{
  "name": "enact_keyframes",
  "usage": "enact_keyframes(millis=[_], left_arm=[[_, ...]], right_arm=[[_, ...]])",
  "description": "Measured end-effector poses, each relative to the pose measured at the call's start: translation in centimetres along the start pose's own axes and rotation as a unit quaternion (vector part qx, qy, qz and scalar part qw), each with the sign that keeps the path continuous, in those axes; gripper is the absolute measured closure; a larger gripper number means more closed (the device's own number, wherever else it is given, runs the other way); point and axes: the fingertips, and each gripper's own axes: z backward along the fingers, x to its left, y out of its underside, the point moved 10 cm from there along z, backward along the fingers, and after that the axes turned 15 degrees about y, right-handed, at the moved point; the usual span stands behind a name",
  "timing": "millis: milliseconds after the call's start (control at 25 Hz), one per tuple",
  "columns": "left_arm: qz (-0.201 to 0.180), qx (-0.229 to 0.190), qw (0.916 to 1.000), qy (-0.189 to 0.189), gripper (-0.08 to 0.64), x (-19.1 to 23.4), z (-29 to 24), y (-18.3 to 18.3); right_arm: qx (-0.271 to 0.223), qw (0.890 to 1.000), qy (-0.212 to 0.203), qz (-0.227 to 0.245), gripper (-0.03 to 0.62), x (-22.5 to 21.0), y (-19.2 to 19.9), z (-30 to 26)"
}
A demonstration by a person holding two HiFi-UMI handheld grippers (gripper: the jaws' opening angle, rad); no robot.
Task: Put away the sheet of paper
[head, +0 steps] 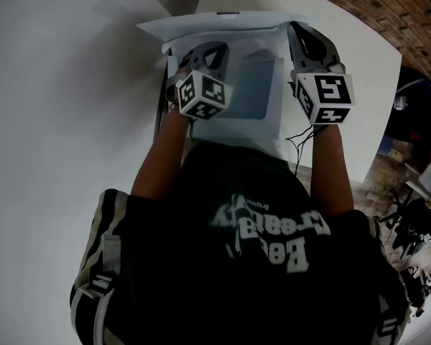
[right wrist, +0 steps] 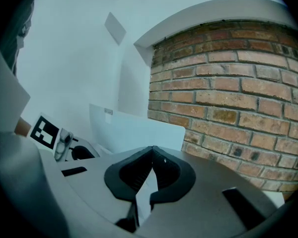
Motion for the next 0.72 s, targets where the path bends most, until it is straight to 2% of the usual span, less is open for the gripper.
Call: enact_keyframes(millis=[240,480,720], left_arm=[[0.037,0.037,0.9984,0.022,0.558,0.7,-4.0,2.0],[0.048,0.069,0.9957,0.040,0.558,1.0,-6.5,3.3],[0.056,0.075,0.9941,0.055,0.558,0.7,-7.6,3.9]], right_arm=[[0.003,1.000,-0.001,0.005,0.598,0.1,0.1,-0.1],[0.006,1.000,0.002,0.007,0.598,0.1,0.1,-0.2],[0.024,1.000,0.003,0.013,0.598,0.2,0.5,-0.3]])
